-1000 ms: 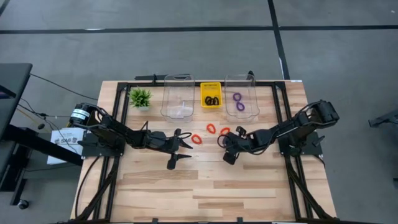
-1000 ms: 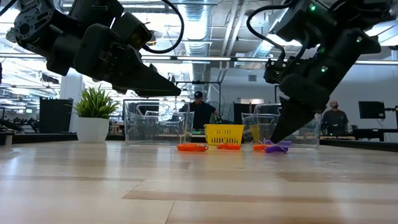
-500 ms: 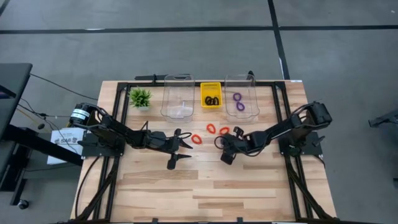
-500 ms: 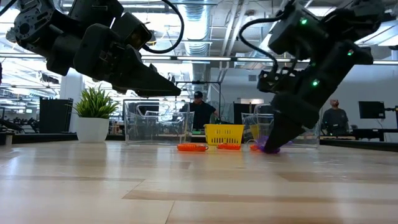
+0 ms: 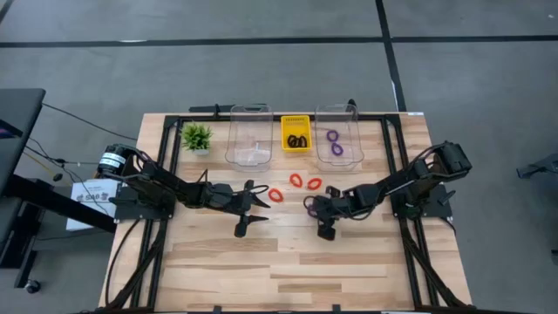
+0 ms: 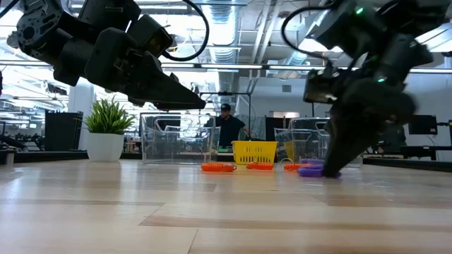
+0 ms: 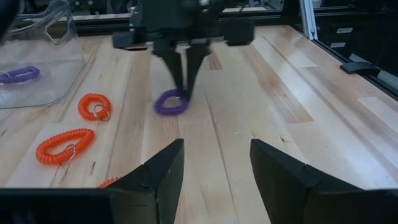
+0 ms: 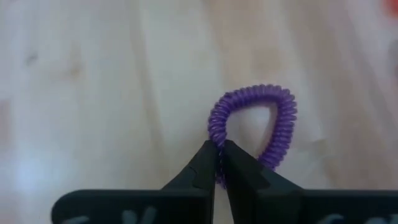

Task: Sort spring keychains
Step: Put the purple spring keychain into the right transparent bin

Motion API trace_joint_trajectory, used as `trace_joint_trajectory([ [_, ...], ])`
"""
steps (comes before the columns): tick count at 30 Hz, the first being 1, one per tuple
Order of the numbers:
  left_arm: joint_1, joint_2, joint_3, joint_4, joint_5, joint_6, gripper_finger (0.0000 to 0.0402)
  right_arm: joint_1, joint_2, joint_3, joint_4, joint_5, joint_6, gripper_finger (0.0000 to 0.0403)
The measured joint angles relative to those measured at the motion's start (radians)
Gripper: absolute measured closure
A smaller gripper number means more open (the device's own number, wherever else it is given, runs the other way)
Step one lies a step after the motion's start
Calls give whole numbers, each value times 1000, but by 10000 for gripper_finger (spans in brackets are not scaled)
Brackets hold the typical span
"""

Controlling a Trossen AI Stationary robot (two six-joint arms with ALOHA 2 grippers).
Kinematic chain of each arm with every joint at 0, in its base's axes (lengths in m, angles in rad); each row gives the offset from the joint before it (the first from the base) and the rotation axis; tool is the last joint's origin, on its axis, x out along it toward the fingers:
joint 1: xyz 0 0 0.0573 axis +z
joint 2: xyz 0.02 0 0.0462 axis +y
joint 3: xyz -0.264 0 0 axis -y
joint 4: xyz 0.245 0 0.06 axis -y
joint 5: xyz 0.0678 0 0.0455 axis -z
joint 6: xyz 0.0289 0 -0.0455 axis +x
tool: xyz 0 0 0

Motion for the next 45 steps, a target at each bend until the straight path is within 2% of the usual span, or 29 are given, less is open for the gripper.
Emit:
trace_joint_trajectory([
  [10,0,0,0,0,0,0,220,93,-78,0,21,62,-88,394],
  [14,0,0,0,0,0,0,220,119,-129,1,24,189,-139,399],
  [22,0,0,0,0,0,0,220,176,-241,2,27,535,-164,391],
  [30,0,0,0,0,0,0,220,213,-270,3,27,639,-161,397],
  [39,0,0,0,0,0,0,220,186,-277,4,16,925,-168,397],
  [45,0,0,0,0,0,0,220,69,-274,4,-16,963,-132,392],
])
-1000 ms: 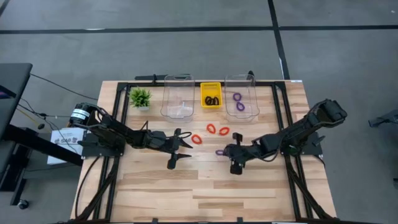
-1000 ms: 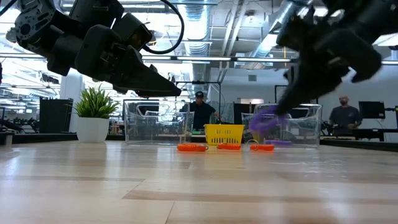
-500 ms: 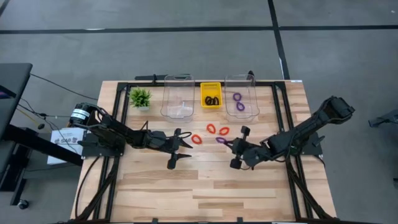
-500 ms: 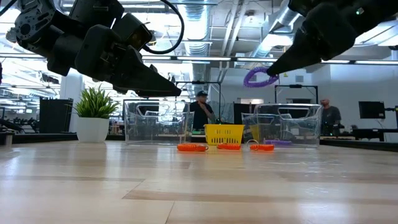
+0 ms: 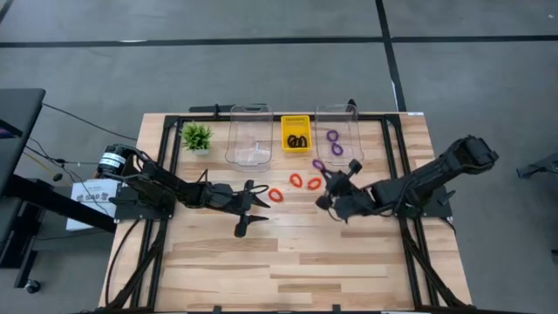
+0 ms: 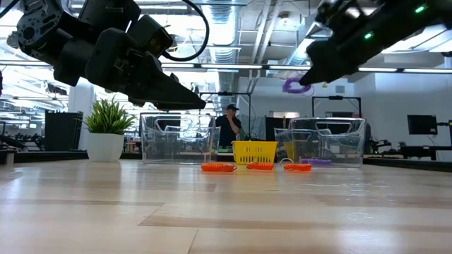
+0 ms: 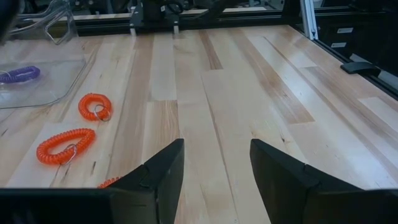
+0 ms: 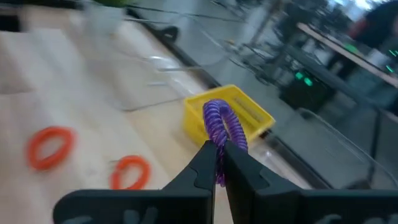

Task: Sort spring keychains
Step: Put the purple spring keychain into the right transparent bin

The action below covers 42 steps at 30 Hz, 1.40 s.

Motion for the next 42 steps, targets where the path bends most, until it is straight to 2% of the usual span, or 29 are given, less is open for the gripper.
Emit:
trace_joint_trajectory([
  [5,0,0,0,0,0,0,220,-100,0,0,-18,0,58,393],
  [12,0,0,0,0,0,0,220,-194,-16,0,-17,-5,28,391],
  [14,0,0,0,0,0,0,220,-232,-37,0,-19,-40,5,392],
  [20,0,0,0,0,0,0,220,-403,-140,0,-18,-323,-2,397],
  [26,0,0,0,0,0,0,220,-617,-200,0,-45,-697,0,397],
  [29,0,0,0,0,0,0,220,-704,-187,0,-102,-801,17,397],
  [35,0,0,0,0,0,0,220,-790,-138,0,-179,-816,32,390],
  [42,0,0,0,0,0,0,220,-775,-125,0,-175,-818,32,377],
])
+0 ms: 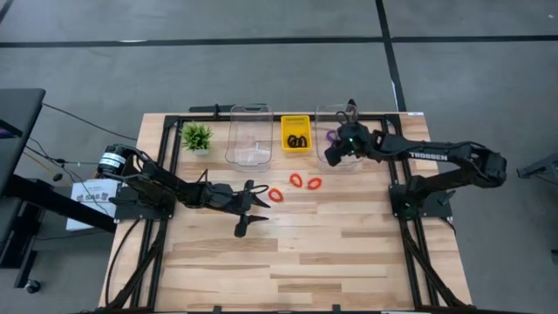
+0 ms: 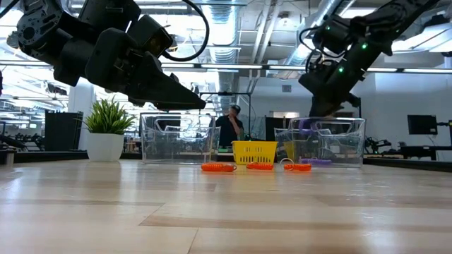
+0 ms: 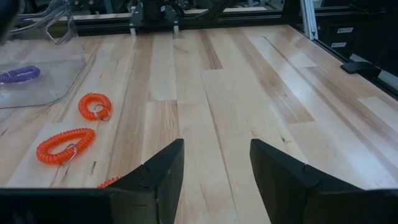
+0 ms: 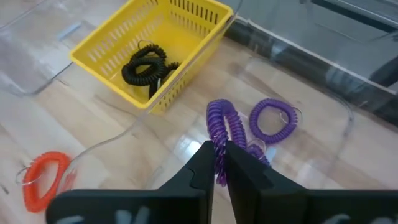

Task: Sort spring keychains
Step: Put the purple spring keychain into the right transparent bin, then put the left orange spring keychain into the left transparent bin

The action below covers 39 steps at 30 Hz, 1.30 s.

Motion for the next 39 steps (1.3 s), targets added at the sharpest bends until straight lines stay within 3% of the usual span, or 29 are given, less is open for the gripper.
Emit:
trace_joint_trajectory([
  [12,0,0,0,0,0,0,220,17,0,0,1,15,0,342],
  [23,0,0,0,0,0,0,220,31,-1,0,7,6,-42,337],
  [30,0,0,0,0,0,0,220,74,-14,0,218,5,-123,337],
  [35,0,0,0,0,0,0,220,170,-16,0,408,3,-234,337],
  [39,0,0,0,0,0,0,220,272,-16,0,459,1,-292,337],
])
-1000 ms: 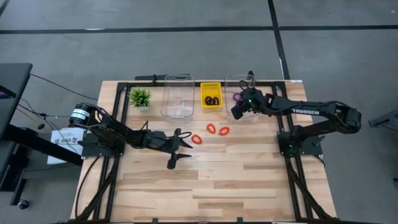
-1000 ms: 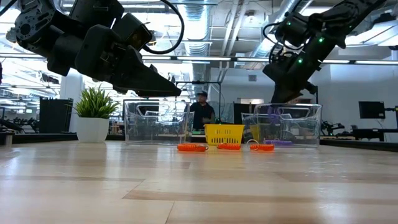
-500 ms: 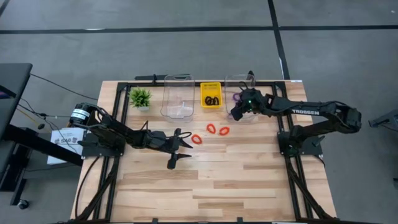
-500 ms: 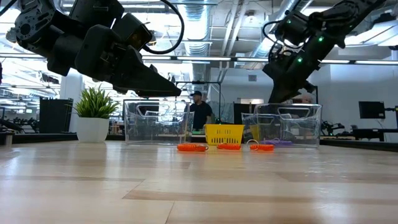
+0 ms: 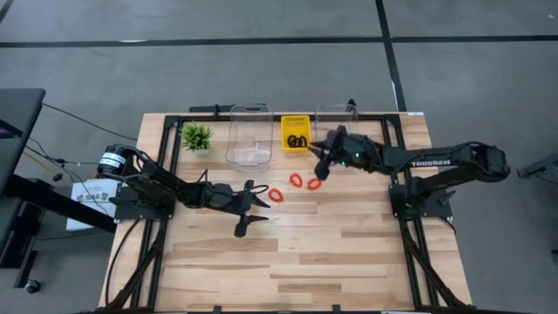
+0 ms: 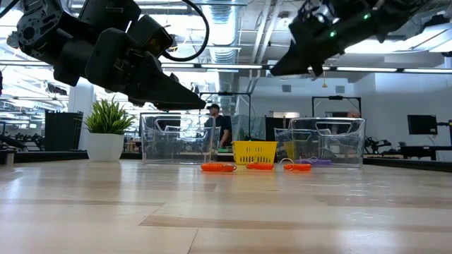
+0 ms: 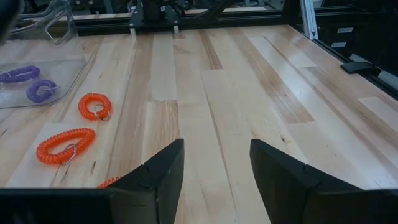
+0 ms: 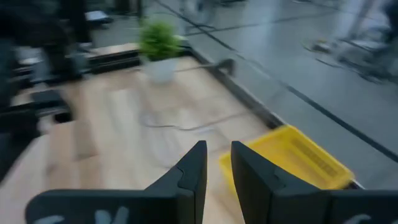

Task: Sort spring keychains
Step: Put the left orange spring keychain into the left transparent bin

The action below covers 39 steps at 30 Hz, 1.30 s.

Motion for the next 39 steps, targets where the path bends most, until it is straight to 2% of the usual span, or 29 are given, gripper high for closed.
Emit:
trace_joint_trajectory([
  [7,0,0,0,0,0,0,220,196,0,0,-11,0,-38,337],
  [14,0,0,0,0,0,0,220,396,16,0,-32,0,22,337],
  [20,0,0,0,0,0,0,220,511,37,0,-78,1,73,337],
  [25,0,0,0,0,0,0,220,549,71,0,-122,2,105,337],
  [39,0,0,-1,0,0,0,220,519,83,0,-122,5,112,337],
])
